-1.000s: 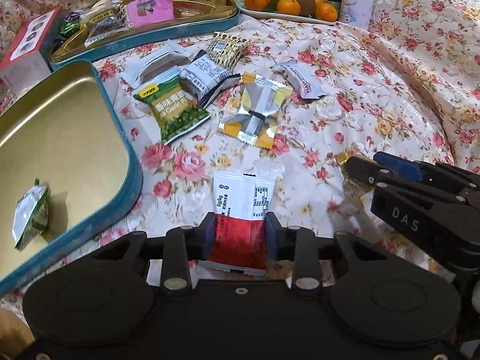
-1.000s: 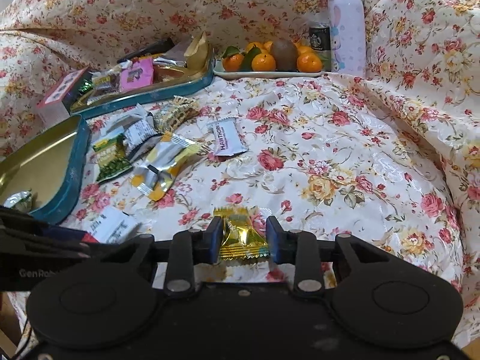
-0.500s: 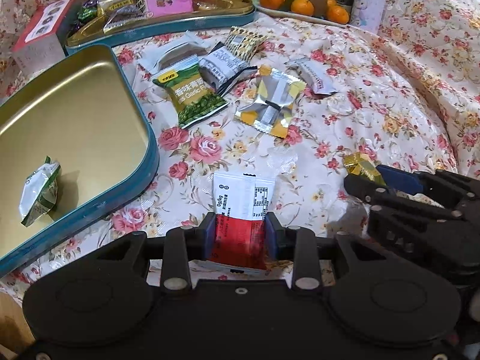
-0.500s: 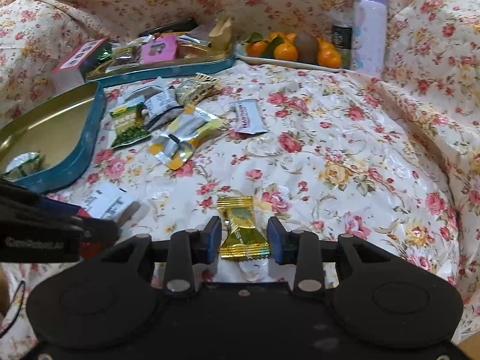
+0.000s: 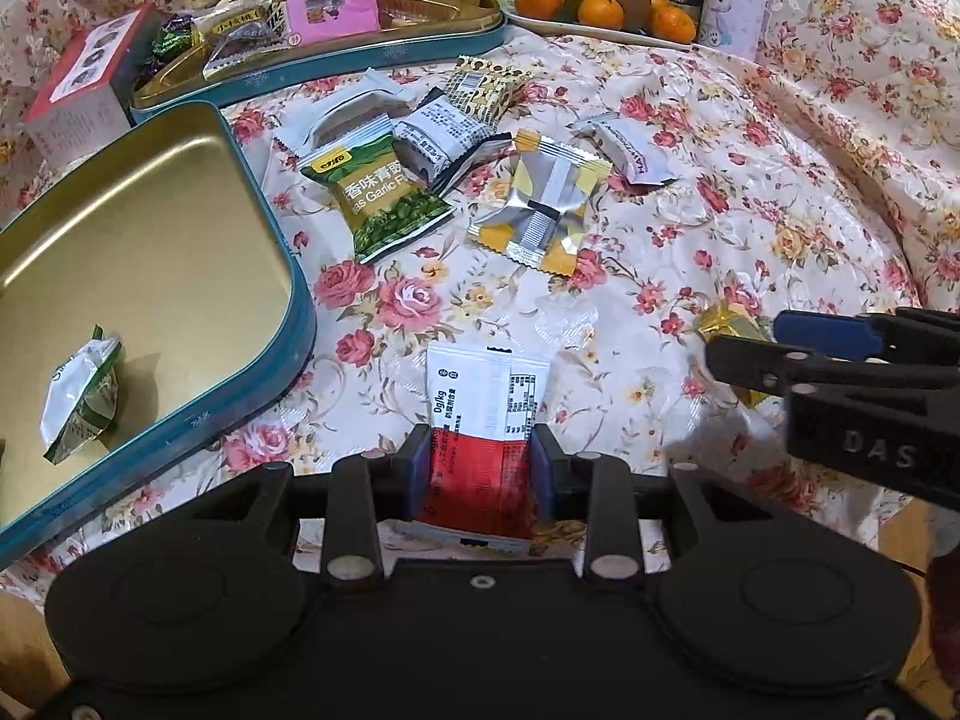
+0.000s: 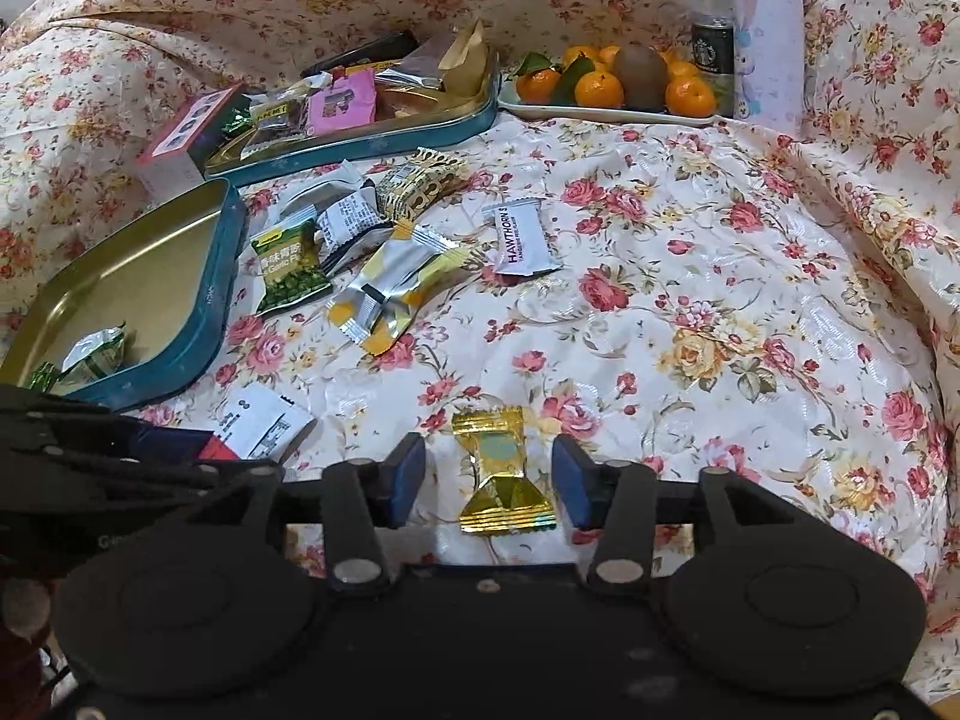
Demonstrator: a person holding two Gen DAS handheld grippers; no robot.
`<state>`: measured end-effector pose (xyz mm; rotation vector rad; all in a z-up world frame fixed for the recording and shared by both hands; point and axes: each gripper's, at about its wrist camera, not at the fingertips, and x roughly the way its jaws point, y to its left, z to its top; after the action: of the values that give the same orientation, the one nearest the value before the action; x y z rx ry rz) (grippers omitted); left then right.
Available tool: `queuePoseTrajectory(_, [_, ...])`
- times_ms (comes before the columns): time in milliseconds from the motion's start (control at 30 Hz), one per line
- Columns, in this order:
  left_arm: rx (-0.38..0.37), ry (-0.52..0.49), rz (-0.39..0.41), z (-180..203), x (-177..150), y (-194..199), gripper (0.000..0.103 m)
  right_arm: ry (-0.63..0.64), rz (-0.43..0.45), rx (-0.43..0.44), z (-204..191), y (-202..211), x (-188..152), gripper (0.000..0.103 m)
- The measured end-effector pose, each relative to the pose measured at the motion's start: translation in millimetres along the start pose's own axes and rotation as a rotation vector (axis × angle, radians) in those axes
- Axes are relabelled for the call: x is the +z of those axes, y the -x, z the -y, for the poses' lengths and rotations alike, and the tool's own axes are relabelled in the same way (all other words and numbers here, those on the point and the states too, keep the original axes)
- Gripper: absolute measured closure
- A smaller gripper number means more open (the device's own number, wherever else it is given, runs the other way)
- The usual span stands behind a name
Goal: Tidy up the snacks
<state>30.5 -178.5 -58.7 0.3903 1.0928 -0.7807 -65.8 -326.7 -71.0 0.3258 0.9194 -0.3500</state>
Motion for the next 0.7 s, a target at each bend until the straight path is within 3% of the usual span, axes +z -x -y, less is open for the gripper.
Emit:
queuePoseTrajectory(400, [-0.031, 0.029, -0.003, -5, 1, -1, 0.061, 0.052, -0.024, 0.004, -1, -2, 6, 0.053])
queuePoseTrajectory(533, [-0.046, 0.044, -0.004, -8, 2, -1, 0.061, 0.066, -0.053, -0.024, -6, -12, 2, 0.060])
queuePoseTrajectory(633, [-0.051, 0.048, -0.001, -8, 2, 0, 0.061, 0.070, -0.043, -0.053, -7, -11, -1, 0.077])
queuePoseTrajectory(700, [-0.056, 0.049, 0.003, -9, 1, 0, 0.061, 0.049, -0.037, -0.055, -4, -10, -2, 0.079])
